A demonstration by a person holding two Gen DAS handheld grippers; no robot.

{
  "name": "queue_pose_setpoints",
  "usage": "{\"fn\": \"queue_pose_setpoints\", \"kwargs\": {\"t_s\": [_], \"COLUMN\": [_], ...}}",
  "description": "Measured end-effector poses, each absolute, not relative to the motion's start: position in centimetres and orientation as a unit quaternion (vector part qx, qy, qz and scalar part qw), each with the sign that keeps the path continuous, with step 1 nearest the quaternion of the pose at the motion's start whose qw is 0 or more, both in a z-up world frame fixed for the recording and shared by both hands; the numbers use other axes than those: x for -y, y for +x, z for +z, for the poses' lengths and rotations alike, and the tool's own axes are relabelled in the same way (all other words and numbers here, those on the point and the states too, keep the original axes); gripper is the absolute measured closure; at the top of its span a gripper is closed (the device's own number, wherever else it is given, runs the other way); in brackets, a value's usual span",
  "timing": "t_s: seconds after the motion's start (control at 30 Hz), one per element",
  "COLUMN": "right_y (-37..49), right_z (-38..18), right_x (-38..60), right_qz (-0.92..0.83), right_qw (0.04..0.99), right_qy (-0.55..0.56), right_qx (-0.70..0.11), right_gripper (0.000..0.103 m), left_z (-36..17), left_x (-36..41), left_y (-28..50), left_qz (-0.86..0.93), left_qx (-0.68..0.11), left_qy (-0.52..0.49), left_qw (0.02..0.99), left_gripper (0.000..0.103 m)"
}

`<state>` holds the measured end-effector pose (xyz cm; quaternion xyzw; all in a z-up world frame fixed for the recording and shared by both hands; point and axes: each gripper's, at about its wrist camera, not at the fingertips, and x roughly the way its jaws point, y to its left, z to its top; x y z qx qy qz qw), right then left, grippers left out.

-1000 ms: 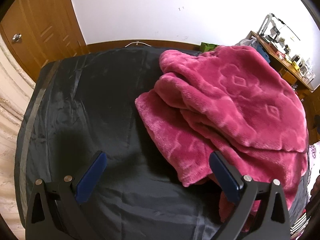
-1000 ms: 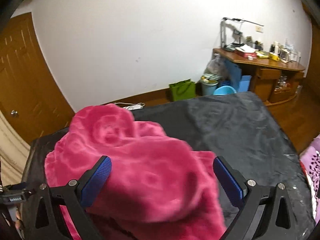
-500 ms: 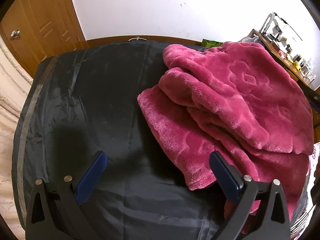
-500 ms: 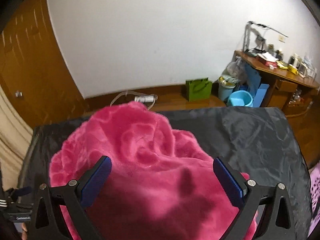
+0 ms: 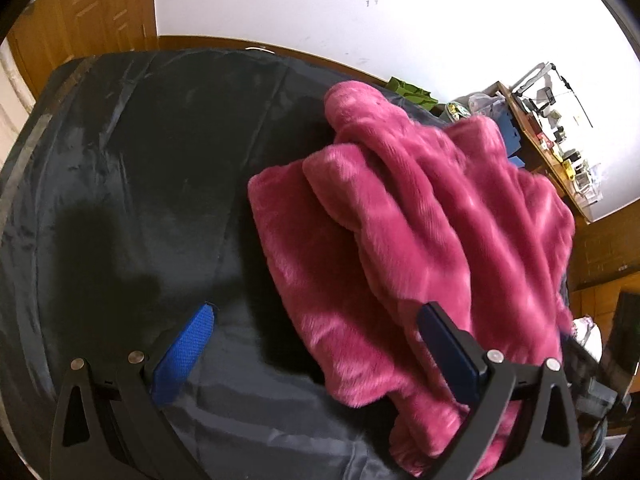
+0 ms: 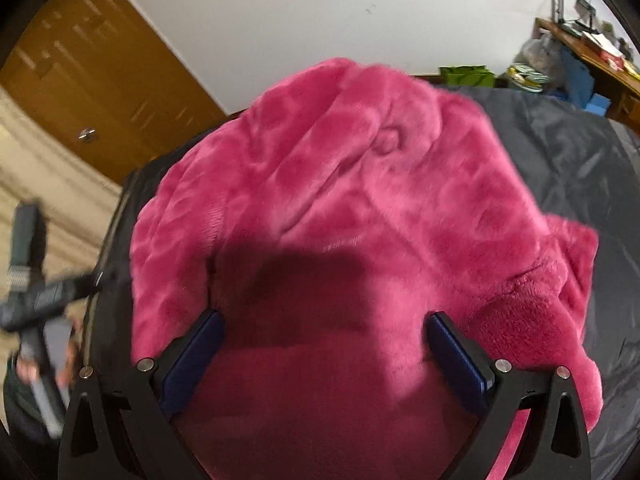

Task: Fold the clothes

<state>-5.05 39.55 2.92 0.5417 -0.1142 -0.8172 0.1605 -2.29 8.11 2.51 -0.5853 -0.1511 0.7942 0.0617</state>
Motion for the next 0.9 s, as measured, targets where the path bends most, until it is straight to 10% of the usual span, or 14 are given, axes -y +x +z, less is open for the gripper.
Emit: {"fn": "queue_pose_setpoints", "kwargs": {"t_s": [0.9], "right_y": [8.1], "right_z": [-2.5], "right_x": [-38.1], "right_qz": [-0.822], "right_qw": [0.176], "right_qy": [0.542], "right_qx": [-0.004], "right_gripper": [0.000], "left_z": [1.0], "left_x": [-9.8], "left_y": [-2.6], "left_qz": [0.765], "left_qx": [0.194], "left_qy": [-0.607], "left_qw": [0.091], "left_gripper": [0.000]}}
